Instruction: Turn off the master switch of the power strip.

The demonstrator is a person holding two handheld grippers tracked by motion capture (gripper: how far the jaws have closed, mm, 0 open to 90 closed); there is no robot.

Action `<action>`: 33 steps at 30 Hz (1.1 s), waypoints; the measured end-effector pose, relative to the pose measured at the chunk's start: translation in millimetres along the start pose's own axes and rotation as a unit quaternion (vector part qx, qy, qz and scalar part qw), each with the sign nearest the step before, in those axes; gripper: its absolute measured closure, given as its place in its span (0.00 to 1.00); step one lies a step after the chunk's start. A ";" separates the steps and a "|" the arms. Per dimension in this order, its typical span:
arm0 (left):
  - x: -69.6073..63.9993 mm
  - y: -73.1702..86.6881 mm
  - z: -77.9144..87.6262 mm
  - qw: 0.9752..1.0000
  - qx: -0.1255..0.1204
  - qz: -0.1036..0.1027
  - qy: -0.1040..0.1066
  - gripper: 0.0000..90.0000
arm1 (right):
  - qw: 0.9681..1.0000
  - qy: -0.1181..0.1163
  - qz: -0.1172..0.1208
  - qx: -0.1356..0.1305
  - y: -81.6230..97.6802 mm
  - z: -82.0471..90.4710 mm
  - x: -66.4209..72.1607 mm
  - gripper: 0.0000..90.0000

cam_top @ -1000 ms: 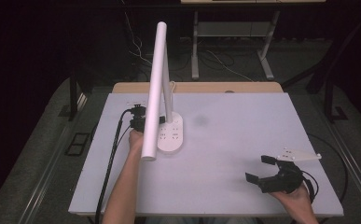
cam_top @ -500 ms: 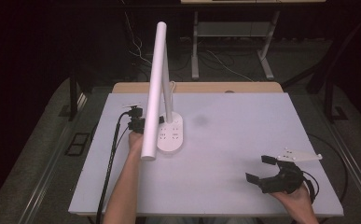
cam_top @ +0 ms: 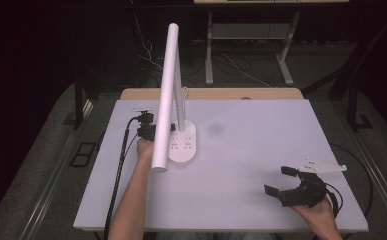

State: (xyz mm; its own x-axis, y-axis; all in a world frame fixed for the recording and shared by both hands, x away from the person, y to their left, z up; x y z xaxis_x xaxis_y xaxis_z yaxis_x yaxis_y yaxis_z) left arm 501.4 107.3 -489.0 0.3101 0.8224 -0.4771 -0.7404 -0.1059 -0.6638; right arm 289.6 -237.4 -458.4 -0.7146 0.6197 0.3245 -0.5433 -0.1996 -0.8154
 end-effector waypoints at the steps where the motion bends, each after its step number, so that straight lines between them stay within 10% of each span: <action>1: 0.4 -1.0 1.5 1.000 -0.003 -0.001 0.001 1.00 | 1.000 0.000 0.000 0.000 0.0 0.0 0.0 0.00; 19: -7.5 -20.1 49.8 0.998 -0.041 -0.045 0.004 0.90 | 1.000 0.001 -0.001 0.000 -0.4 -0.1 -0.9 0.00; 33: -10.8 -14.6 86.1 0.997 -0.043 -0.063 0.004 0.63 | 1.000 -0.002 0.007 0.002 -0.6 -1.9 1.1 0.00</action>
State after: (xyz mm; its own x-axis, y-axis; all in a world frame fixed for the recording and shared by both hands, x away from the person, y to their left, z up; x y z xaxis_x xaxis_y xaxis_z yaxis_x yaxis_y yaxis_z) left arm 457.5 148.1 -424.6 0.4026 0.8278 -0.3907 -0.6412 -0.0495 -0.7658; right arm 290.1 -235.2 -458.5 -0.7242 0.6136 0.3148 -0.5347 -0.2114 -0.8182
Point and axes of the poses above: each handheld gripper's, and its own axes: z roughly backward along the jaws, y roughly out of its underside, x roughly to its left, the point moved 9 cm from there along -z, roughly forward along the jaws, and after that the axes turned 8 degrees about -y, right-handed, at the moved point
